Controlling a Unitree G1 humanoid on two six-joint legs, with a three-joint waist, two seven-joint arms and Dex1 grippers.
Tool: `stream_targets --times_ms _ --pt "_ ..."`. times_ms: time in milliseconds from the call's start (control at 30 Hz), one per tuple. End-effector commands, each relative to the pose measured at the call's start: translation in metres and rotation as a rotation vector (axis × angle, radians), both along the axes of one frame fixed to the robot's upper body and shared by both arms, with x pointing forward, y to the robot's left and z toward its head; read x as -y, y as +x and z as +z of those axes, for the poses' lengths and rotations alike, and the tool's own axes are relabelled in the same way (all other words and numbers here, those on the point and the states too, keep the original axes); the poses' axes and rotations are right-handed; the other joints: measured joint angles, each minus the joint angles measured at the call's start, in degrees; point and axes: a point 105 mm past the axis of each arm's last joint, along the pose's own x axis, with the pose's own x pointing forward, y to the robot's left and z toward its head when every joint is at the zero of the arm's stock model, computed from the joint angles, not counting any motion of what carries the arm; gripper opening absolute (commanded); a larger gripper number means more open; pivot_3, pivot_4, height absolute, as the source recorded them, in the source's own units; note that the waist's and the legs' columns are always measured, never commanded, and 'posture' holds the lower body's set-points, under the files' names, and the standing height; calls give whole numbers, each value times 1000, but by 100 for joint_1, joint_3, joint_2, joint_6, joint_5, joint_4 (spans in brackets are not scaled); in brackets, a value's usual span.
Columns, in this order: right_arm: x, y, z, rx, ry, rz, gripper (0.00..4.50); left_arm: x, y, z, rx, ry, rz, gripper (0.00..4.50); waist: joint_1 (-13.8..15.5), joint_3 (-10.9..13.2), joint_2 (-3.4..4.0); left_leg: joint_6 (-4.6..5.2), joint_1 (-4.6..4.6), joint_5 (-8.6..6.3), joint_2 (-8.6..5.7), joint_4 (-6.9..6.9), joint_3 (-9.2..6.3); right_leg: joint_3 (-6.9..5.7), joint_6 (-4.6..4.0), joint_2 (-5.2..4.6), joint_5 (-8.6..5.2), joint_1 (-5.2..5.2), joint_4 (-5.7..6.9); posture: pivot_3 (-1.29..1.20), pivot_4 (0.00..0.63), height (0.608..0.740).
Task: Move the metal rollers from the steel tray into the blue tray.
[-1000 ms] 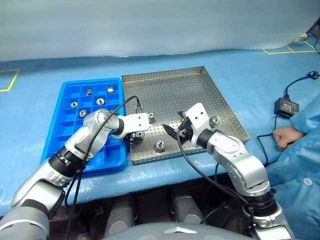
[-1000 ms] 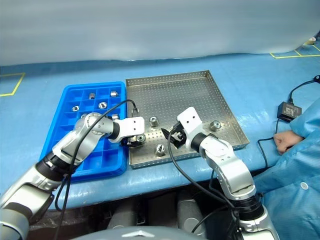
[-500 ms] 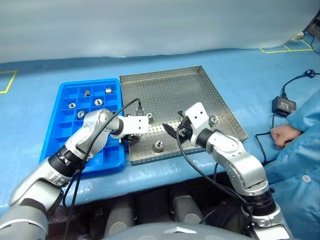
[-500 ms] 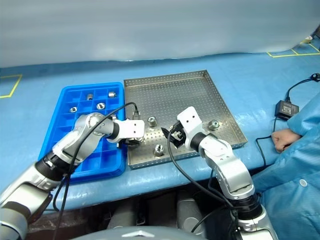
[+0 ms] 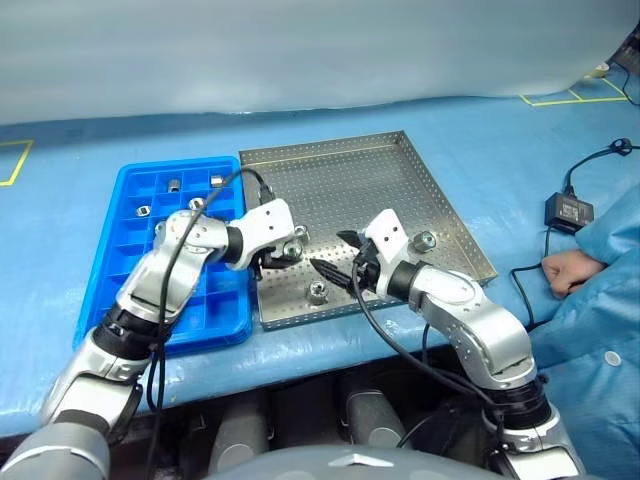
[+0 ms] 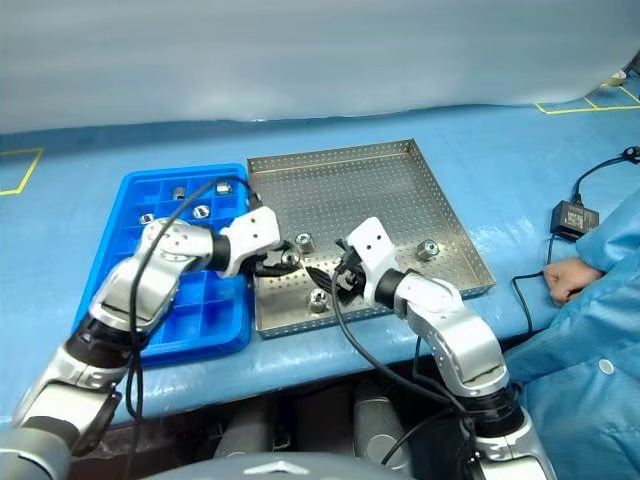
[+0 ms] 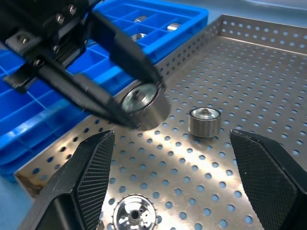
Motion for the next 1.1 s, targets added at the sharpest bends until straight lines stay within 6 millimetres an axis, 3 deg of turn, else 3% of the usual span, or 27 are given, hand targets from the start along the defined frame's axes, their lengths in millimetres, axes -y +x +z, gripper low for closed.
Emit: stream_targets --times_ms 33,233,333,400,833,1100 --pt "-7 -11 21 50 72 96 4036 -24 4 26 97 -91 171 1653 20 0 0 0 3 0 0 0 -1 0 0 1 0 3 1 -95 150 740" --pt "-9 -16 26 31 111 147 4036 -74 -1 19 130 -114 499 1653 134 0 0 0 13 1 1 1 -3 -1 0 1 0 13 1 -42 150 740" --pt "-5 -12 24 27 95 118 4036 -120 -1 16 180 -132 817 1653 230 1 -2 0 11 1 1 0 -4 -2 0 0 0 13 -1 -22 150 740" --pt "-2 -7 23 21 99 81 4036 -140 -4 11 186 -163 973 1653 288 3 -8 -1 11 1 1 3 -6 -5 1 -1 1 16 -2 -7 150 740" --pt "-3 0 23 28 80 15 4036 -165 -1 -29 138 -139 1233 1653 493 2 -17 -2 9 3 -3 3 -6 -8 -1 -5 3 18 -4 3 150 740" --pt "1 6 21 24 58 -31 4036 -182 -4 -33 162 -118 1348 1653 476 1 -17 -2 14 3 -2 2 -5 -9 -3 -5 4 19 -2 4 150 740"
